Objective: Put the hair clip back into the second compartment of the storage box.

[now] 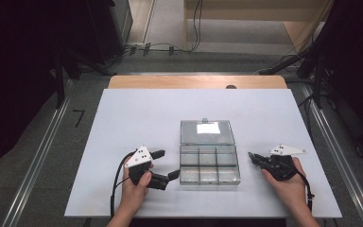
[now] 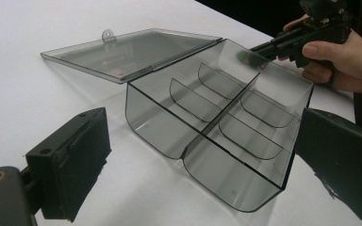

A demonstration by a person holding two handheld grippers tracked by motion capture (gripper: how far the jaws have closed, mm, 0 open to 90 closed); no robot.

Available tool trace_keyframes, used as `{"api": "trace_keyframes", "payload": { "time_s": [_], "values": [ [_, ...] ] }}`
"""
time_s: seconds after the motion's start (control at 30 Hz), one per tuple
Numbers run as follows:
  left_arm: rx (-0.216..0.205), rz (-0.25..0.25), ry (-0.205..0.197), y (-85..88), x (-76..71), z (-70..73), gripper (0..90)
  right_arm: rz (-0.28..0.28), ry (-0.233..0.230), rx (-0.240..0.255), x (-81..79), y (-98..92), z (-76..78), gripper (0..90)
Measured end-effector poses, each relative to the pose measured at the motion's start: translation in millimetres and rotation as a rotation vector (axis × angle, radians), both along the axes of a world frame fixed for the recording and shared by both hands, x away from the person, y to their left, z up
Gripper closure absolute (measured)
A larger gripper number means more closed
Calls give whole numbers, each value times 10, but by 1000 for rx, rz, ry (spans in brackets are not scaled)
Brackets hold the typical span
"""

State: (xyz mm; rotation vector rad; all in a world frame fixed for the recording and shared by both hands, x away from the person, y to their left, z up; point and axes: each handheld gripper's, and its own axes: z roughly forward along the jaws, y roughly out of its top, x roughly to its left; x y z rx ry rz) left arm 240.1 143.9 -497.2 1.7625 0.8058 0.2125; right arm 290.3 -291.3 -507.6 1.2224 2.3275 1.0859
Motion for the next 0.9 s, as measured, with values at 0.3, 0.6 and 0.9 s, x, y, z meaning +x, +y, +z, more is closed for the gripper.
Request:
{"api": "trace_keyframes", "payload": {
  "time_s": [0.3, 0.6, 0.9],
  "values": [
    [2, -1, -2, 6, -2, 2, 36, 20, 4, 47, -2, -17, 24, 817],
    [-2, -3, -6, 5, -3, 4, 36, 16, -8, 78, -14, -55, 84, 818],
    [-4, -8, -12, 8, -4, 6, 36, 32, -44, 103, -59, -30, 224, 818]
  ]
}}
